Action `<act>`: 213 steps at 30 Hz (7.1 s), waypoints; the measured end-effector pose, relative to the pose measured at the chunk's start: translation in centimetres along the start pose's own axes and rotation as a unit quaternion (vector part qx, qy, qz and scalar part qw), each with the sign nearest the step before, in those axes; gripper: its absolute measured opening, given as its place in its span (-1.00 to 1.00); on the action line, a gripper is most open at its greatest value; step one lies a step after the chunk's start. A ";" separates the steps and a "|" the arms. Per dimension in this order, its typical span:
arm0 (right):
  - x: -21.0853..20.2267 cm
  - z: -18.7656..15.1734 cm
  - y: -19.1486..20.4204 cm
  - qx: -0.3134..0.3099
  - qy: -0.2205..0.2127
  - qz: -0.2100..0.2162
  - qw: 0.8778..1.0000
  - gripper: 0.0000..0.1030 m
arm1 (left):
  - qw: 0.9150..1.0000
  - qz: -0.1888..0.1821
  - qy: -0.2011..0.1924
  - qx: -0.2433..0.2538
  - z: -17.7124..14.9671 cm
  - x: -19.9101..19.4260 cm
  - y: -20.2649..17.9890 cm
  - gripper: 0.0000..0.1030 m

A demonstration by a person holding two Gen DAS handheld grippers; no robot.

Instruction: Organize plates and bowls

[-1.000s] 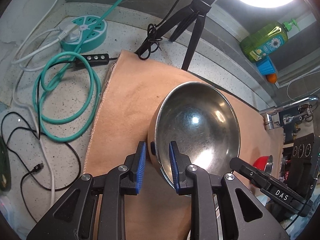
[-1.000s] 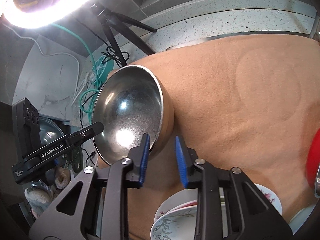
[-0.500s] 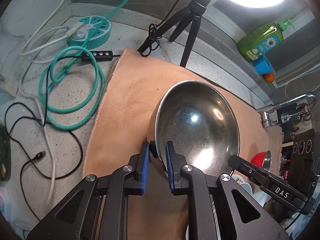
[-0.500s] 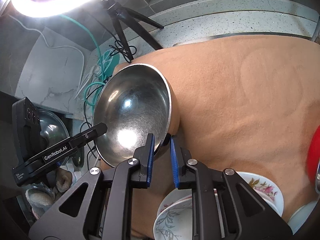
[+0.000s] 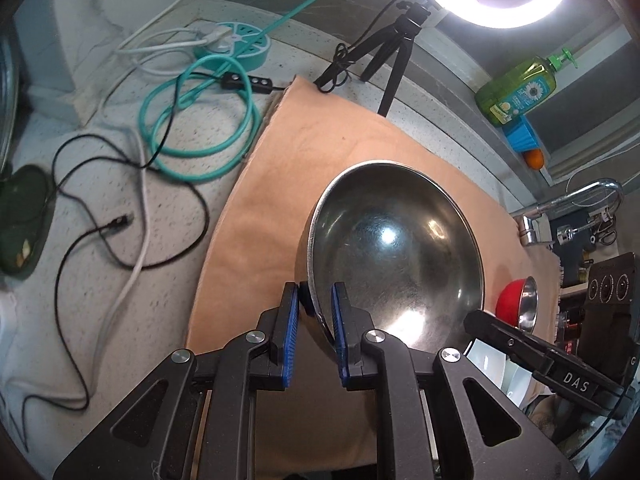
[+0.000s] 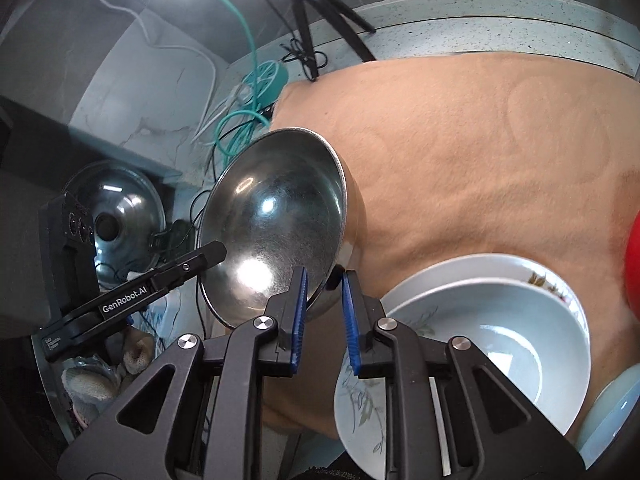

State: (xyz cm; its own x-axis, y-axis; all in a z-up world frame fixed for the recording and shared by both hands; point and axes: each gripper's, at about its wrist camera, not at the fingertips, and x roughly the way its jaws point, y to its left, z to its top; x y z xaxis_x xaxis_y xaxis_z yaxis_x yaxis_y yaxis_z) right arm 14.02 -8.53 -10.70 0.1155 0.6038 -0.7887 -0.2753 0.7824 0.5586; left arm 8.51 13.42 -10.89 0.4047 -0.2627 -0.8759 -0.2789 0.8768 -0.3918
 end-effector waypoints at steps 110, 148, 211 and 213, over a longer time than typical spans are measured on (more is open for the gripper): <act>-17.5 -8.4 -25.3 0.245 -0.171 -0.087 0.950 -0.39 | 0.964 -0.103 0.097 0.227 -3.9 11.6 -29.0 -0.72; -15.4 -6.8 -25.5 0.242 -0.153 -0.080 0.955 -0.76 | 0.966 -0.092 0.092 0.225 -3.7 11.2 -28.6 -0.83; 0.7 -4.6 3.0 -0.081 0.014 -0.015 0.996 -0.76 | 0.999 0.003 -0.038 -0.012 -7.2 -4.6 -0.4 -0.83; 1.4 -4.6 3.0 -0.085 0.021 -0.022 0.996 -0.76 | 0.999 0.014 -0.033 -0.005 -7.1 -4.2 -0.5 -0.83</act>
State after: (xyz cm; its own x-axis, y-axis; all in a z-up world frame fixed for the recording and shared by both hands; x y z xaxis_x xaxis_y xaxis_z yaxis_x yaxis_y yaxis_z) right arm 8.94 -6.05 -11.31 0.0918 0.5602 -0.8233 -0.4295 0.7681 0.4748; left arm 0.79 11.25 -9.04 0.4528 -0.2106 -0.8664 -0.2997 0.8792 -0.3703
